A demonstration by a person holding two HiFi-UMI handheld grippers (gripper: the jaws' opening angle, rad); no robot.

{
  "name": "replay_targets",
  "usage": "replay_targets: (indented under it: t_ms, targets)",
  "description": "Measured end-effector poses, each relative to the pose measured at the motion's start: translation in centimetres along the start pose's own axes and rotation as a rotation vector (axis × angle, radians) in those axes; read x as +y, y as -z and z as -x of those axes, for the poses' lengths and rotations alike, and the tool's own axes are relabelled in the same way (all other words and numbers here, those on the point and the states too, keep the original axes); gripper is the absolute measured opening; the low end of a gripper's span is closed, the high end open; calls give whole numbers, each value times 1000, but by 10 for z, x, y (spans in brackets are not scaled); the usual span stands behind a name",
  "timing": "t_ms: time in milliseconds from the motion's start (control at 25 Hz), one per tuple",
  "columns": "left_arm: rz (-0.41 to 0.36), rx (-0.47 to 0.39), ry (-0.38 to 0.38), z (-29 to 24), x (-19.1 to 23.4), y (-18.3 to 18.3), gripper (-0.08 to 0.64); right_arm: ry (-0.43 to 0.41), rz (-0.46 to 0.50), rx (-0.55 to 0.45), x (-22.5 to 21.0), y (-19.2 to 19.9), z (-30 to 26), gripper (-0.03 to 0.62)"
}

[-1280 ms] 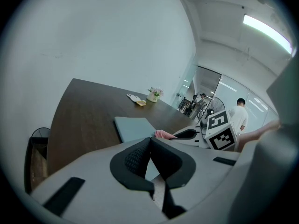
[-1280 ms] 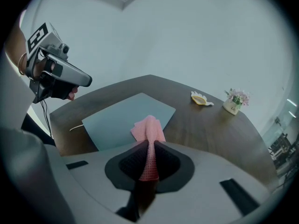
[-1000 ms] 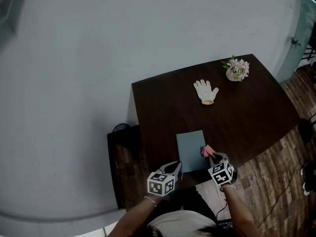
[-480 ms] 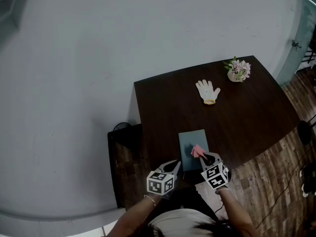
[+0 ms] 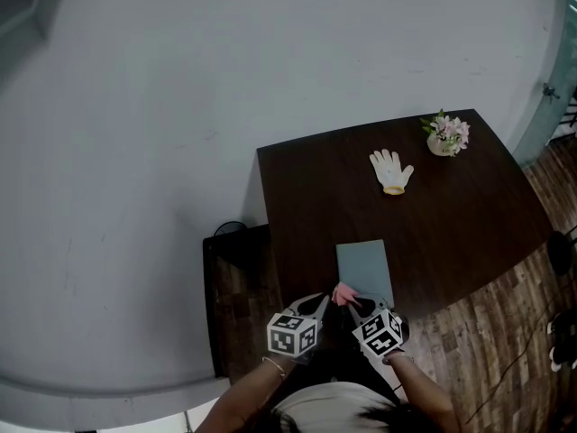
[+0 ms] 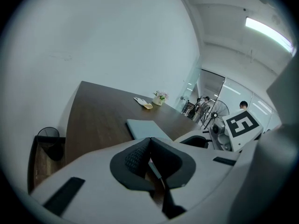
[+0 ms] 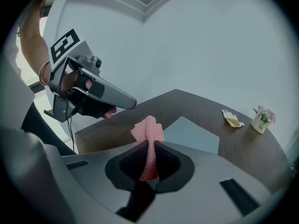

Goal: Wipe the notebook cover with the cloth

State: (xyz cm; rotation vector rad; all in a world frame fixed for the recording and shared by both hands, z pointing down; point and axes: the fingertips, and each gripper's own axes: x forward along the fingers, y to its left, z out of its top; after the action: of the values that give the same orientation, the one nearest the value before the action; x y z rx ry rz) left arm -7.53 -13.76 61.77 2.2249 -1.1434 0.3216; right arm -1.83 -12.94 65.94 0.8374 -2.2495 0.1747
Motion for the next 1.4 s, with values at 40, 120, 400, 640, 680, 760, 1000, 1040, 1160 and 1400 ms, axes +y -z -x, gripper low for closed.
replay_targets:
  t_ms: [40, 120, 400, 640, 680, 760, 1000, 1040, 1160, 1400]
  targets:
    - [2, -1, -1, 1, 1, 0, 18, -15, 5, 8, 5, 1, -3, 37]
    - [5, 2, -3, 2, 4, 0, 18, -43, 12, 23, 14, 4, -9, 37]
    - [7, 12, 1, -2, 7, -1, 18, -72, 22, 58, 17, 15, -18, 37]
    - [4, 25, 16, -8, 8, -3, 18, -56, 21, 70, 9, 18, -16, 37]
    - [2, 26, 19, -9, 7, -3, 18, -50, 16, 71, 7, 20, -15, 37]
    - [0, 29, 24, -12, 6, -4, 18, -39, 4, 74, 2, 24, -12, 37]
    - [-8, 40, 36, -18, 3, -4, 18, -8, -21, 85, -12, 36, -3, 37]
    - [-9, 41, 38, -19, 2, -3, 18, -1, -24, 85, -15, 38, -2, 37]
    - [-10, 44, 45, -22, 0, -3, 18, 21, -45, 89, -23, 45, 3, 37]
    - [3, 39, 52, -29, -5, -7, 18, 66, -90, 98, -40, 58, 13, 37]
